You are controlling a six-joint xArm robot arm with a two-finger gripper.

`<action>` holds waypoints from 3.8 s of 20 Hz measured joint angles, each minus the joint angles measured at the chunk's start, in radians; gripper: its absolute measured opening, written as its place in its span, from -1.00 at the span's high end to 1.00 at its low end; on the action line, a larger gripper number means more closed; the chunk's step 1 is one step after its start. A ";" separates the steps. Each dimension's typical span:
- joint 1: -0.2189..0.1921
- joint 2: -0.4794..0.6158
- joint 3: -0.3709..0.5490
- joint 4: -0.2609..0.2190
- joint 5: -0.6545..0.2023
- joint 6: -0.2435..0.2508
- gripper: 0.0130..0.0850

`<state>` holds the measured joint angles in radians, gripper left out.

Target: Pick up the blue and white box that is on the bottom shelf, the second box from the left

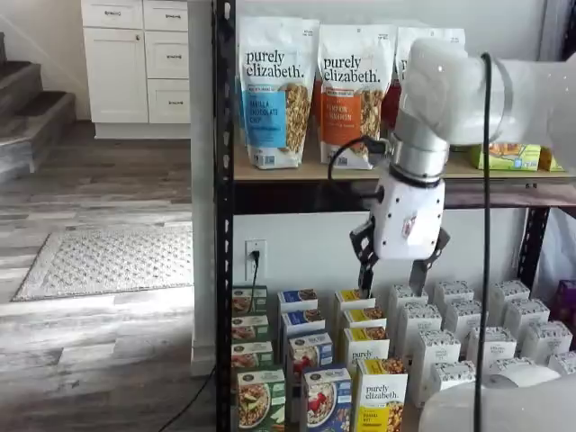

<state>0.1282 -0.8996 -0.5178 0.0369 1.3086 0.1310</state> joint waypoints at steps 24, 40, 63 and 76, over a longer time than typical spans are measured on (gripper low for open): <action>0.048 0.210 0.184 -0.030 -0.460 0.051 -1.00; 0.019 0.467 0.143 -0.018 -0.691 0.011 -1.00; -0.025 0.786 0.074 -0.046 -0.960 -0.014 -1.00; -0.010 0.985 -0.009 -0.094 -1.081 0.045 -1.00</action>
<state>0.1186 0.0851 -0.5264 -0.0566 0.2276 0.1762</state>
